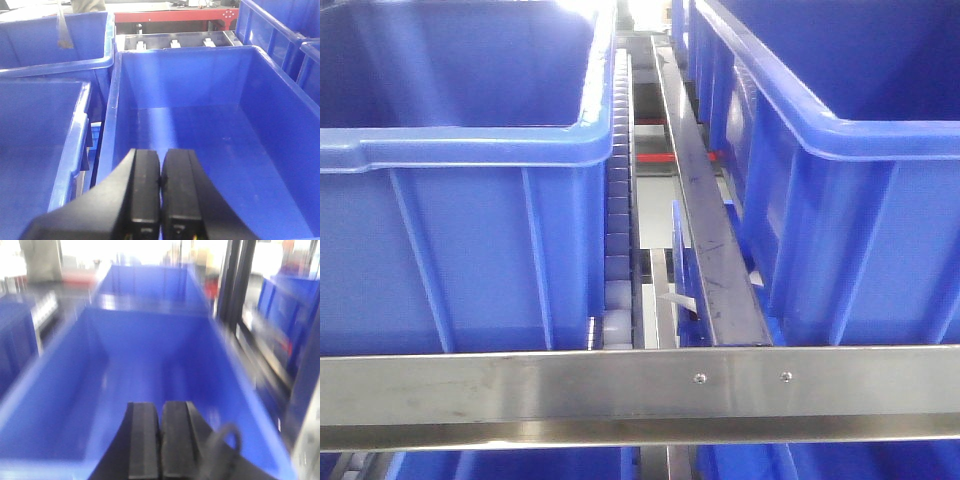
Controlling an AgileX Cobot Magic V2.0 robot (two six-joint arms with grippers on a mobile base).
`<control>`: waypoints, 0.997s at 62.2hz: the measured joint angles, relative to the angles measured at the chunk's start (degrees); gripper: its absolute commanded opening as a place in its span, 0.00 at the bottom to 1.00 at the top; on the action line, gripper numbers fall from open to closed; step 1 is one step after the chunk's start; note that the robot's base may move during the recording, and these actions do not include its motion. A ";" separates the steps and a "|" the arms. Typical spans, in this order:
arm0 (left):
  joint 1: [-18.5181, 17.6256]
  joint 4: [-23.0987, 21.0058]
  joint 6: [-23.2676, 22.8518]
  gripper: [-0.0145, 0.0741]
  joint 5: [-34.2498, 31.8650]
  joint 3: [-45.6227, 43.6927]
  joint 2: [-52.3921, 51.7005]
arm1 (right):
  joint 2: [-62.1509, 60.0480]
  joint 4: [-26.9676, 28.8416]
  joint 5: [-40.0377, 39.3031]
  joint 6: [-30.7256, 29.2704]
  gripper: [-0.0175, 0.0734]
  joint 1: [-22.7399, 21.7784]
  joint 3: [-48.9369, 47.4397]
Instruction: Pick and sort blue part to right shelf
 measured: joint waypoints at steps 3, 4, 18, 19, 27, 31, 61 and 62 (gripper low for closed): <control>0.00 0.00 0.00 0.30 0.00 0.00 0.00 | 0.00 0.00 -0.24 0.00 0.23 0.00 0.00; 0.00 0.00 0.00 0.30 0.00 0.00 0.00 | 0.00 0.00 -0.25 0.00 0.23 0.00 0.00; 0.00 0.00 0.00 0.30 0.00 0.00 0.00 | 0.00 0.00 -0.34 0.00 0.23 0.00 0.00; 0.00 0.00 0.00 0.30 0.00 0.00 0.00 | 0.00 0.00 -0.34 0.00 0.23 0.00 0.00; 0.00 0.00 0.00 0.30 0.00 0.00 0.00 | 0.00 0.00 -0.34 0.00 0.23 0.00 0.00; 0.00 0.00 0.00 0.30 0.00 0.00 0.00 | 0.00 0.00 -0.34 0.00 0.23 0.00 0.00; 13.62 -17.37 15.87 0.30 -8.73 15.17 -14.98 | 0.00 0.00 -0.47 -0.10 0.23 0.00 0.00; 14.40 -18.11 16.43 0.30 -9.63 16.60 -15.96 | 0.00 0.00 -0.47 -0.10 0.23 0.00 0.00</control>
